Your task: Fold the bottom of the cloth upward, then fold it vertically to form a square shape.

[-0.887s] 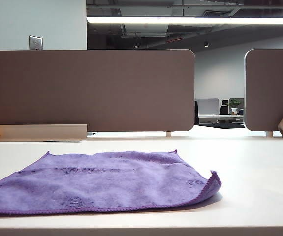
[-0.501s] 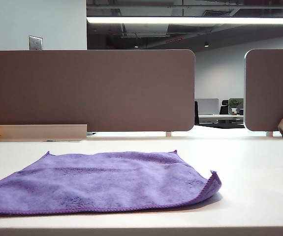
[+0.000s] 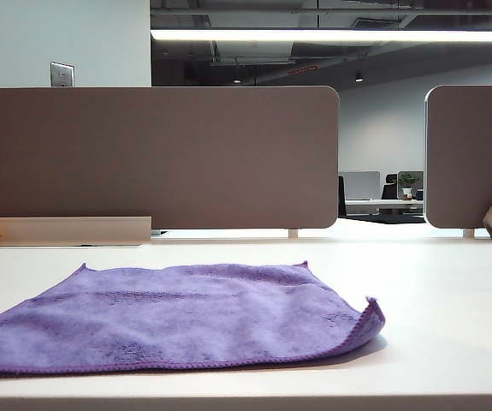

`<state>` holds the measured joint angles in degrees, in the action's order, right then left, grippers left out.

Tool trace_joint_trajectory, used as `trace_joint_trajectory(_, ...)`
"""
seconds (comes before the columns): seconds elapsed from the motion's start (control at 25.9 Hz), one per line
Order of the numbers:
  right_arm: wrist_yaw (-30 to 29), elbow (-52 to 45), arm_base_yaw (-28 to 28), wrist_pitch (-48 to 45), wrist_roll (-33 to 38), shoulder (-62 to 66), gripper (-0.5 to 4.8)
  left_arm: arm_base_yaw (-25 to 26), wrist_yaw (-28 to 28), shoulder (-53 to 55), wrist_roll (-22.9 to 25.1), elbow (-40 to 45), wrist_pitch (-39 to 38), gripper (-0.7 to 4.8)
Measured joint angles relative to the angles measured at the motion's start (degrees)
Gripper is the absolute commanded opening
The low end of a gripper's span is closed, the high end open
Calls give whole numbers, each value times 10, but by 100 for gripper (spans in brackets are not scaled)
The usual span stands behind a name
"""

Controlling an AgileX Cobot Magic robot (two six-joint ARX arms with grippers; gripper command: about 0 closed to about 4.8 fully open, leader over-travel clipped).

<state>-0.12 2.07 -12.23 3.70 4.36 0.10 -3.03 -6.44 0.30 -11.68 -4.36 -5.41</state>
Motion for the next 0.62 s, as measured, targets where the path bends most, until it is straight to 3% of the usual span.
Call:
trace_joint_trajectory(0.15,0,48,0,0,38,0,0,0,-15,0,-11,-39,5,-5)
trace_joint_trajectory(0.27,-1,115,-1,36,71,0,0,0,-57,0,-50,-88,3,-5)
trace_joint_trajectory(0.54,-186,192,-1,101,100,0,0,0,-270,0,-88,-150,5,-5)
trace_joint_trajectory(0.62,-231,205,-1,119,100,0,0,0,-309,0,-108,-163,5,-5)
